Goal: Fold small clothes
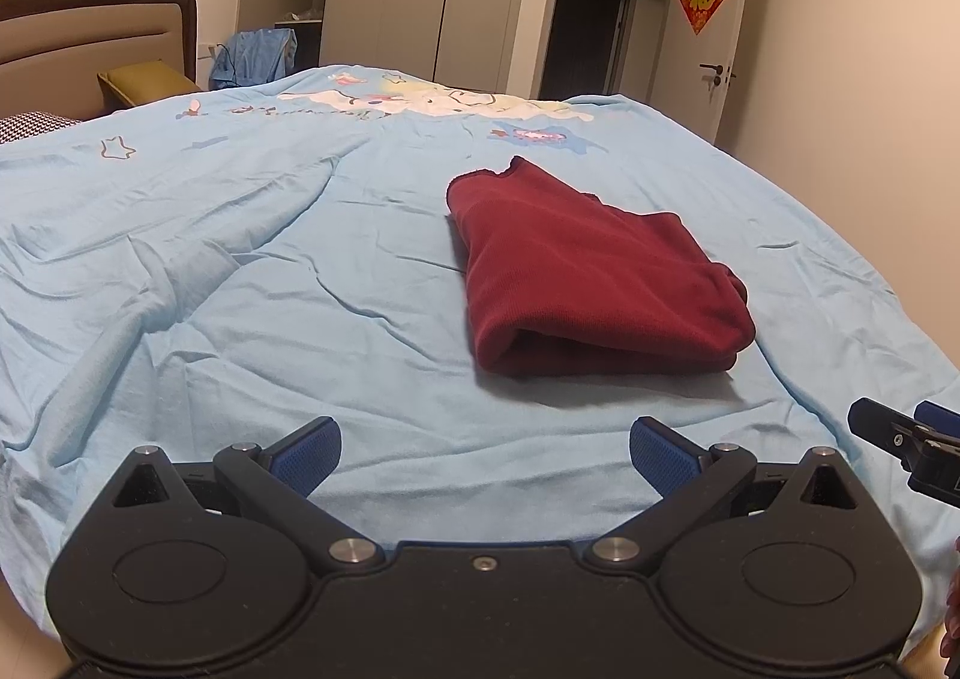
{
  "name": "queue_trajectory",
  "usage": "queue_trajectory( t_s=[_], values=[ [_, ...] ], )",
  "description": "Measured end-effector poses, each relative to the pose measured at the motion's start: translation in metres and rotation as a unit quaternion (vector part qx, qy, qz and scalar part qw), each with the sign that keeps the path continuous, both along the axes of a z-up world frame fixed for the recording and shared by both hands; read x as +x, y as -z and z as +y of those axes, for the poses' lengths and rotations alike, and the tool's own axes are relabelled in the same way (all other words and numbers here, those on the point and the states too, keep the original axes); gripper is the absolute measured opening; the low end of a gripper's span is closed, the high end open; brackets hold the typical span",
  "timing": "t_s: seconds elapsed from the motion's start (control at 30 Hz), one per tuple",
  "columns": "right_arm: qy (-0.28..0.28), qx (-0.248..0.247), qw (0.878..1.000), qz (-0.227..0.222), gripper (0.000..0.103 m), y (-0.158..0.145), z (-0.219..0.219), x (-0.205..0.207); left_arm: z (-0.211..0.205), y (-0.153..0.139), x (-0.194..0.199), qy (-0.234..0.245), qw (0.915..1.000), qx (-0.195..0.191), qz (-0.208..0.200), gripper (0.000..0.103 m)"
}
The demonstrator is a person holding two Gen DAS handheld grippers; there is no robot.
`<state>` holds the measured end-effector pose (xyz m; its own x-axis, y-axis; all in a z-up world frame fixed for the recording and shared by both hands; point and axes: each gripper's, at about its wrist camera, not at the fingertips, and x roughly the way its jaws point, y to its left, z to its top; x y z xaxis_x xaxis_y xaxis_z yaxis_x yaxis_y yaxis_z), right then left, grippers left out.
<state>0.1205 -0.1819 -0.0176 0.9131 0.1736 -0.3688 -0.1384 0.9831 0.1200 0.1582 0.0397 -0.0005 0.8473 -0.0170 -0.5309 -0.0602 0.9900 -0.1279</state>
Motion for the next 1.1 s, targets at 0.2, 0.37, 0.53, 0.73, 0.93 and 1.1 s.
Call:
queue_trajectory(
  t_s=[0.2, 0.37, 0.53, 0.73, 0.93, 1.1],
  values=[
    [-0.001, 0.000, 1.000, 0.001, 0.103, 0.0000, 0.0002, 0.0001, -0.0002, 0.0010, 0.0001, 0.000, 1.0000, 0.000, 0.001, 0.102],
    [-0.001, -0.001, 1.000, 0.001, 0.103, 0.0013, 0.0009, 0.0004, -0.0007, 0.0034, -0.0002, 0.000, 1.0000, -0.001, 0.003, 0.102],
    [-0.001, 0.000, 1.000, 0.002, 0.103, 0.0022, 0.0008, 0.0004, -0.0004, 0.0048, -0.0004, 0.001, 1.0000, -0.001, 0.005, 0.102],
    [-0.001, 0.000, 1.000, 0.002, 0.103, 0.0023, 0.0008, 0.0003, -0.0005, 0.0041, 0.0001, 0.001, 1.0000, -0.001, 0.005, 0.102],
    [-0.001, 0.000, 1.000, 0.002, 0.103, 0.0021, 0.0008, 0.0007, -0.0005, 0.0044, 0.0002, 0.001, 1.0000, -0.001, 0.006, 0.102],
    [-0.001, 0.000, 1.000, 0.002, 0.103, 0.0019, 0.0008, 0.0009, -0.0005, 0.0040, 0.0003, -0.002, 1.0000, 0.000, 0.007, 0.102]
  ],
)
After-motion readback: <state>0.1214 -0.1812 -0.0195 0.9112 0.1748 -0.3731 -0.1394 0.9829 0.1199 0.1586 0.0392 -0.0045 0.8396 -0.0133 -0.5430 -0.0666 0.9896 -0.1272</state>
